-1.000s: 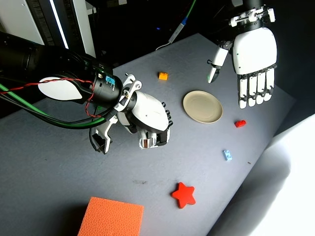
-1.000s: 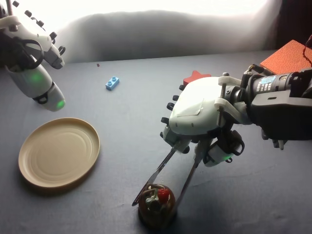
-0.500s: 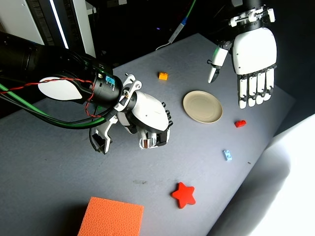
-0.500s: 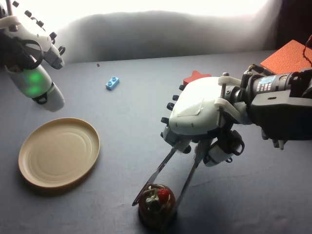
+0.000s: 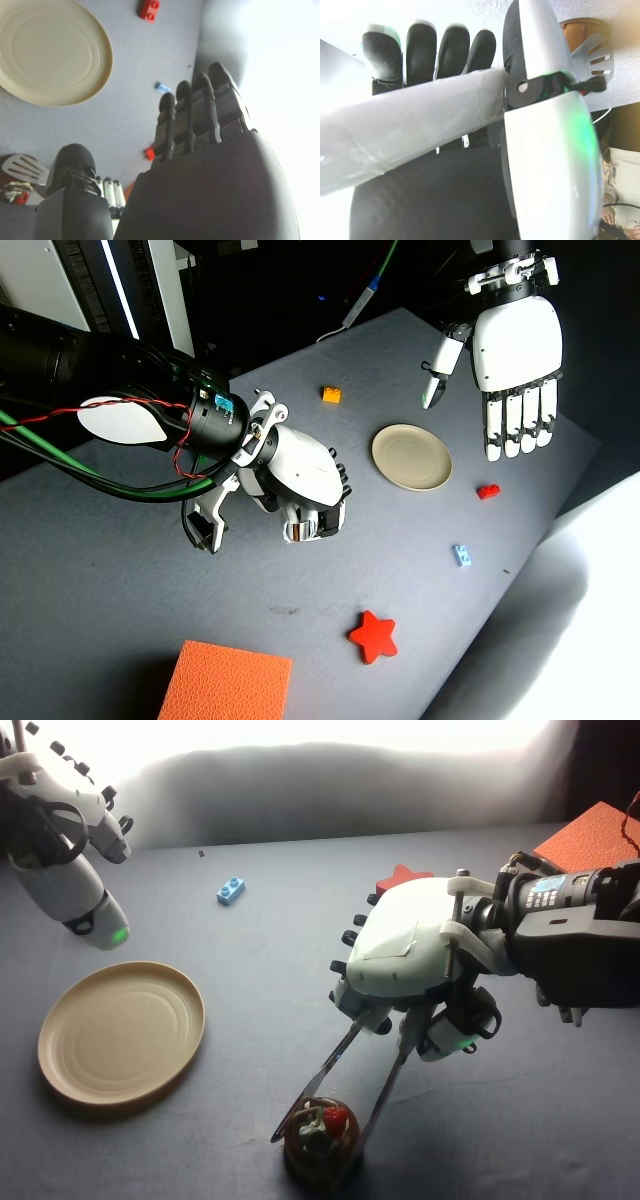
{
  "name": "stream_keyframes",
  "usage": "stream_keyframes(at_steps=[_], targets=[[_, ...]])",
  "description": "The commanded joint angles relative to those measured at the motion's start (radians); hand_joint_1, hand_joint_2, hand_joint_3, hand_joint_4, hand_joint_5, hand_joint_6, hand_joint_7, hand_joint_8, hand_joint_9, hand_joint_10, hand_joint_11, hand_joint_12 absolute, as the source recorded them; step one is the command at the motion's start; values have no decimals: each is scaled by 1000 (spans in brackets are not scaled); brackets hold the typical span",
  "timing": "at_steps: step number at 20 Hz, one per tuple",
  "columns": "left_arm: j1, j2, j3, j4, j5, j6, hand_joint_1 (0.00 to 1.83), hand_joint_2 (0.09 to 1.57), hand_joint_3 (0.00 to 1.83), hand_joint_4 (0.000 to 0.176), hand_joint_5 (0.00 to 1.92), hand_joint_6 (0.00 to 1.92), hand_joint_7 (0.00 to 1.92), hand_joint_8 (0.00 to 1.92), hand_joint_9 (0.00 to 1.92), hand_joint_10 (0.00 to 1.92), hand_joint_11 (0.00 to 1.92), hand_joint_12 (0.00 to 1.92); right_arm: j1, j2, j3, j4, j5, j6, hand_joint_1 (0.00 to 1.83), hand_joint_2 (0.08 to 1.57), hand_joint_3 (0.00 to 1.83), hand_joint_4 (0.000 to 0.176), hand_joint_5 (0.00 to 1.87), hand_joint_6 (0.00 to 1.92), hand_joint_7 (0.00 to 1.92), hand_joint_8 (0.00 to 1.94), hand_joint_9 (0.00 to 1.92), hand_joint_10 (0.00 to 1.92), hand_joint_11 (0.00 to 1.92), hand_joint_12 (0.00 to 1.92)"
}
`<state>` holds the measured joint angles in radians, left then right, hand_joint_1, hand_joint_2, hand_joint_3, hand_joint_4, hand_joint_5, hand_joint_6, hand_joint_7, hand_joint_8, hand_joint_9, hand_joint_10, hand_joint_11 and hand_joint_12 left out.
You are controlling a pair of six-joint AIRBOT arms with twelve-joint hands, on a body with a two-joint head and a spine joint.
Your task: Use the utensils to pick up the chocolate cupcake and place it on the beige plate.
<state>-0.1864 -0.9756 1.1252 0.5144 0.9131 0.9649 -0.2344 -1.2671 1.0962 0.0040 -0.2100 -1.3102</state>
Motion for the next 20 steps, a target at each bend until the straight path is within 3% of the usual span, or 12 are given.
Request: stream_keyframes(at_steps=[1, 2, 6, 8, 10, 11, 12, 14, 15, 16, 19, 20], targets=[[-10, 5, 3, 48, -42, 4, 186, 1117, 2, 0, 197, 13, 172, 6, 133, 6, 0, 324, 3, 5, -6, -4, 99, -7, 1186, 1206, 0, 0, 798, 1179, 836, 1362, 767, 1483, 811, 1681], [-10, 5, 3, 48, -41, 4, 198, 1115, 1, 0, 213, 12, 186, 7, 144, 7, 0, 350, 3, 5, -6, -4, 101, -1, 1310, 1195, 0, 0, 782, 1151, 821, 1260, 814, 1514, 813, 1666], [-10, 5, 3, 48, -41, 4, 168, 1117, 1, 0, 195, 1, 184, 0, 140, 0, 0, 351, 18, 8, -6, -4, 106, 24, 1185, 1199, 2, 0, 796, 1212, 851, 1311, 792, 1438, 842, 1651], [-10, 5, 3, 48, -42, 4, 190, 1114, 0, 0, 192, 1, 173, 0, 139, 1, 0, 382, 29, 12, -6, -4, 105, 25, 1180, 1204, 1, 3, 751, 1370, 873, 1202, 803, 1398, 864, 1632], [-10, 5, 3, 48, -42, 4, 184, 1119, 1, 0, 155, 1, 142, 1, 109, 1, 0, 330, 39, 17, -6, -4, 105, 29, 1331, 1189, 0, 0, 768, 1290, 834, 1155, 823, 1456, 840, 1682], [-10, 5, 3, 48, -41, 4, 174, 1123, 3, 0, 156, 3, 145, 4, 114, 5, 0, 321, 44, 19, -6, -4, 105, 31, 1212, 1191, 1, 0, 797, 1287, 858, 1207, 793, 1436, 850, 1689], [-10, 5, 2, 48, -41, 4, 195, 1118, 0, 0, 173, 6, 158, 5, 124, 5, 0, 335, 49, 21, -6, -4, 104, 34, 1186, 1197, 2, 9, 776, 1318, 867, 1214, 796, 1420, 874, 1677], [-10, 5, 2, 48, -41, 4, 192, 1116, 0, 0, 174, 3, 156, 2, 122, 3, 0, 313, 53, 24, -6, -4, 105, 34, 1166, 1223, 5, 7, 721, 1384, 827, 1303, 755, 1488, 843, 1716], [-10, 5, 2, 47, -41, 4, 196, 1116, 0, 0, 174, 3, 160, 3, 126, 4, 0, 311, 57, 27, -5, -4, 105, 35, 1300, 1210, 0, 0, 697, 1353, 806, 1247, 816, 1478, 859, 1660], [-10, 5, 2, 47, -41, 4, 177, 1118, 1, 0, 168, 0, 162, 3, 127, 4, 0, 318, 59, 28, -3, -4, 105, 36, 1192, 1227, 5, 0, 693, 1416, 821, 1296, 764, 1497, 851, 1631], [-11, 4, 3, 47, -42, 4, 156, 1118, 1, 0, 150, 0, 163, 1, 134, 4, 0, 355, 78, 26, 12, -4, 106, 61, 1166, 1235, 2, 0, 690, 1393, 819, 1352, 717, 1551, 819, 1691], [-11, 4, 3, 47, -41, 4, 185, 1117, 0, 0, 162, 5, 167, 2, 141, 6, 0, 359, 86, 26, 12, -3, 105, 64, 1300, 1228, 1, 0, 650, 1341, 782, 1340, 783, 1544, 810, 1687]])
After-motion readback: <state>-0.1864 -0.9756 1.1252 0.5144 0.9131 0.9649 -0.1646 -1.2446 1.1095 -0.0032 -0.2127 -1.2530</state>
